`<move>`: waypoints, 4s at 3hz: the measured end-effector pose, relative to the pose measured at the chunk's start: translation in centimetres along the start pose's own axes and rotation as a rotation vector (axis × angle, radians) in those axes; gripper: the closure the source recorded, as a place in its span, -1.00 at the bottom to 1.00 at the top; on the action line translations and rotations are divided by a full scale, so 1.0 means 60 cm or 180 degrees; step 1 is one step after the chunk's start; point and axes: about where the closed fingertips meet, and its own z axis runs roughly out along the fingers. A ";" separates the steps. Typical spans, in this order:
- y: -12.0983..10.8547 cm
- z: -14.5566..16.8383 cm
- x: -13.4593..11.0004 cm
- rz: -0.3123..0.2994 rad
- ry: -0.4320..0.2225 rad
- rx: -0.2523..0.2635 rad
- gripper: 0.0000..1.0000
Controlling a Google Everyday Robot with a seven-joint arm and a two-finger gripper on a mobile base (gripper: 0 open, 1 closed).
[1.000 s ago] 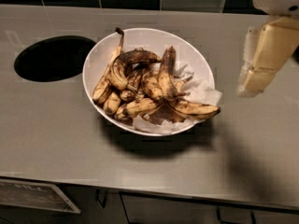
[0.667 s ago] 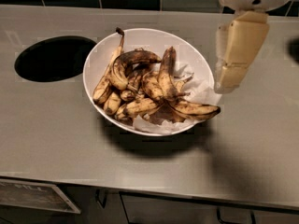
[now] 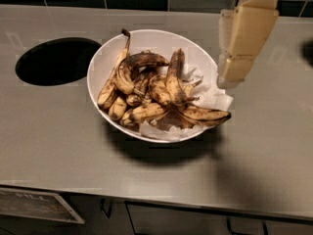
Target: Pick banana from white bowl
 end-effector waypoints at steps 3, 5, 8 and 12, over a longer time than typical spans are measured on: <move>-0.084 0.105 -0.083 -0.0560 -0.0146 -0.0369 -1.00; -0.116 0.176 -0.109 -0.0635 -0.0307 -0.0473 -1.00; -0.118 0.228 -0.128 -0.0614 -0.0563 -0.0843 -1.00; -0.086 0.257 -0.135 -0.0669 -0.0774 -0.1081 -0.68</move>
Offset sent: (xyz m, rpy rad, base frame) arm 0.0695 0.0703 -0.0367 -0.1008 0.1490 0.2148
